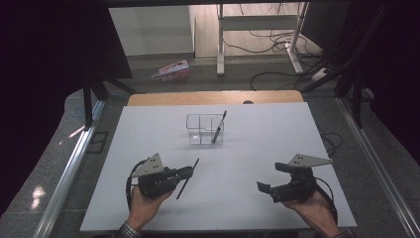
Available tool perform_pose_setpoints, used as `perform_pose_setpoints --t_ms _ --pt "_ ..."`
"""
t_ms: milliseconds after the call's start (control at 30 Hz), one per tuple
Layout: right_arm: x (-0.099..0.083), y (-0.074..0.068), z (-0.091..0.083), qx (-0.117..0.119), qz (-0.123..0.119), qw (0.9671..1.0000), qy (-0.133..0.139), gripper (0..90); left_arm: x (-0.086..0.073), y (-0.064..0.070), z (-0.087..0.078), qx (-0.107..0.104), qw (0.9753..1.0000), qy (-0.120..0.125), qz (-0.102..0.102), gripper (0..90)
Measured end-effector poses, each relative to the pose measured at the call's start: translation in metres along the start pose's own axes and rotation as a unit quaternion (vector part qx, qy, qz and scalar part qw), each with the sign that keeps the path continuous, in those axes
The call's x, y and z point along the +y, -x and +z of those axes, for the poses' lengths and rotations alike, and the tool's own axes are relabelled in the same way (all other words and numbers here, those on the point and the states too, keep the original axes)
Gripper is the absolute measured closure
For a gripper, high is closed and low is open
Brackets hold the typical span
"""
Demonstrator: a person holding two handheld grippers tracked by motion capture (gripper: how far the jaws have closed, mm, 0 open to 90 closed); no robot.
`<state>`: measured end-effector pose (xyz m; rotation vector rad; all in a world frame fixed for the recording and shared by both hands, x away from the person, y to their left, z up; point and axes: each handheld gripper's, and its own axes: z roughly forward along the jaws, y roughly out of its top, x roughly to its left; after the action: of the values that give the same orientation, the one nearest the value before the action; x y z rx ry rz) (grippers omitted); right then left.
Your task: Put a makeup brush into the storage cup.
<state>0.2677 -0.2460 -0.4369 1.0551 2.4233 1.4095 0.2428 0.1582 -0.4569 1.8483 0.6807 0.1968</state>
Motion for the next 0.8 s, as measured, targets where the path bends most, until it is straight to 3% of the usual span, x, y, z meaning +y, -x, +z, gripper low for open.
perform_pose_setpoints --t_ms 467,800 --pt "0.018 -0.012 0.025 0.013 -0.007 0.9999 -0.003 11.7 0.001 0.010 0.013 -0.013 0.9999 0.002 0.002 85.8" --pt "0.027 -0.020 0.041 0.052 -0.001 0.9986 -0.003 25.0 0.002 0.014 0.022 -0.017 0.9998 -0.001 0.001 85.8"
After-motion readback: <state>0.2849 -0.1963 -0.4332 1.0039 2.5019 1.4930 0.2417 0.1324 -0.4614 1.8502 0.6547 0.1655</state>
